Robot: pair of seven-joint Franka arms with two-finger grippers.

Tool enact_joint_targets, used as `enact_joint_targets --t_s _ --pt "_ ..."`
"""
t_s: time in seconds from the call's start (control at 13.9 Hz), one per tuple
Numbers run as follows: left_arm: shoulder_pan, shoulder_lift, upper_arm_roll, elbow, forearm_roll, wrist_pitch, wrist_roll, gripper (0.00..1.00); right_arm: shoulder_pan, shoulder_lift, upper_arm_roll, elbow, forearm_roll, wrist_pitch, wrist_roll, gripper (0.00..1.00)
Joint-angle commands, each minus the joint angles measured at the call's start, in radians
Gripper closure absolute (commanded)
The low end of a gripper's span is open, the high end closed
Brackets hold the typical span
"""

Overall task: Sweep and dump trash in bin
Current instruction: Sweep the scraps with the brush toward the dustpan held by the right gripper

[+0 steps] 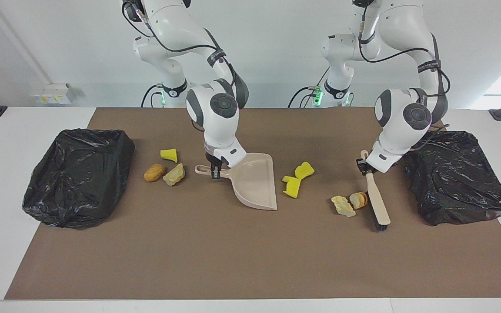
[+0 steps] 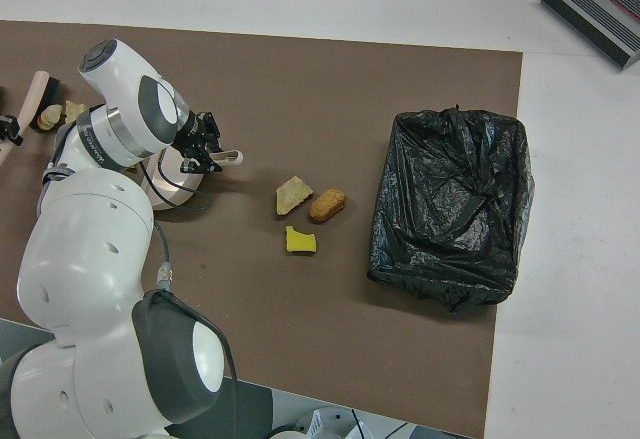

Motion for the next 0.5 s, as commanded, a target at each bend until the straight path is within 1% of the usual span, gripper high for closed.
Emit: enact_joint_targets --t_s 0.0,0.14,0.29,0.43 --pt "-0.051 0.007 0.0 0.001 -0.005 -0.003 0.004 1.0 0.002 -0.022 0.007 -0.037 -0.005 0.018 -0.017 1.0" --pt "-0.131 -0.008 0.0 -0.011 -0.058 -0.045 -0.028 1.0 0.002 -0.022 0.008 -0.037 -0.005 0.021 -0.002 1.0" --pt "-0.198 -0.019 0.0 -0.011 -0.06 -0.093 -0.072 1.0 0.011 -0.021 0.007 -0.035 -0.004 0.02 0.034 1.0" --pt "-0.249 -0.031 0.0 -0.011 -0.107 -0.144 -0.074 1.0 0.016 -0.016 0.007 -0.035 -0.004 0.035 0.057 1.0"
